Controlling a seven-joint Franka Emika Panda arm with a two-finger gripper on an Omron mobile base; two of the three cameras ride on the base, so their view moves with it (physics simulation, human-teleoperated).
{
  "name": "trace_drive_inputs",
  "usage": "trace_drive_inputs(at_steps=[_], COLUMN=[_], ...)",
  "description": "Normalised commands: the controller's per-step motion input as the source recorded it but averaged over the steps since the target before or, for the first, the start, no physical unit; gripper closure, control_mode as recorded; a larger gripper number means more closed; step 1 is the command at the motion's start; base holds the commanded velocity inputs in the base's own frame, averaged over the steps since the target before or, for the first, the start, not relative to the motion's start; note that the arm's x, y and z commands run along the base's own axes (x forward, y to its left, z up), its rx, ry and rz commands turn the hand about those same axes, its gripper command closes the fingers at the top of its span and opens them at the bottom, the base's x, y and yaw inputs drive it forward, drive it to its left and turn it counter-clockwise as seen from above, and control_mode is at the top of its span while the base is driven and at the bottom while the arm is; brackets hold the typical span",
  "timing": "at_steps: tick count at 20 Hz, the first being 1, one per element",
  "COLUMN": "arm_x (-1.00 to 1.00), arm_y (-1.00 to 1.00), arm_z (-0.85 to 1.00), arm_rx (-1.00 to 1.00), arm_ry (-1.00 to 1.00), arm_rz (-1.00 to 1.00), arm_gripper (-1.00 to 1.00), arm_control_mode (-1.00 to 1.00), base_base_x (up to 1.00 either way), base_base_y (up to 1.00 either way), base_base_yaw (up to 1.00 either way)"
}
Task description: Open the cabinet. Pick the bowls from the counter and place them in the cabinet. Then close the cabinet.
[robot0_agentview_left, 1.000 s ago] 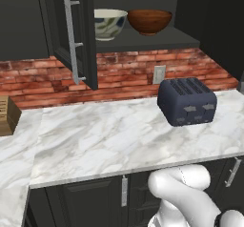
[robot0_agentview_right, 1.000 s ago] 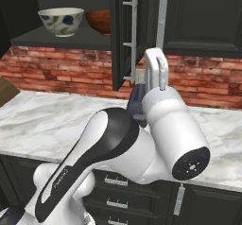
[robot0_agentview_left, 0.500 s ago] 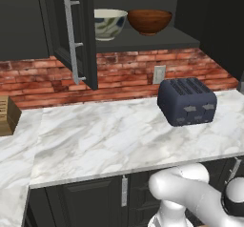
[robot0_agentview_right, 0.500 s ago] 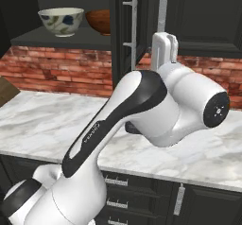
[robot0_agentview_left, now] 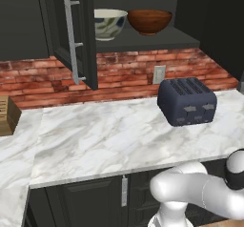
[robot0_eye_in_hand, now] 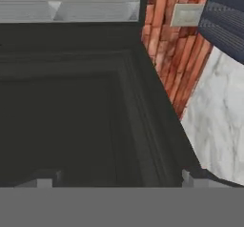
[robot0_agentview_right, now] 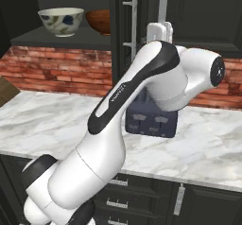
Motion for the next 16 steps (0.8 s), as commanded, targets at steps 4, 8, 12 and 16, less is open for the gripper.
trace_drive_inputs(at_steps=[4, 8, 12, 16], arm_x=[0.36, 0.01, 0.01, 0.26], arm_y=[0.91, 1.0, 1.0, 1.0], arm_z=[0.01, 0.15, 0.13, 0.0], arm_rx=[0.03, 0.03, 0.02, 0.0], arm_ry=[0.18, 0.11, 0.02, -0.2], arm_rz=[0.24, 0.23, 0.15, -0.13], arm_gripper=[-1.0, -1.0, -1.0, -1.0], arm_control_mode=[-1.0, -1.0, -1.0, -1.0], base_base_x=[0.0, 0.0, 0.0, 0.0], base_base_y=[0.0, 0.0, 0.0, 0.0], base_base_yaw=[0.0, 0.0, 0.0, 0.0])
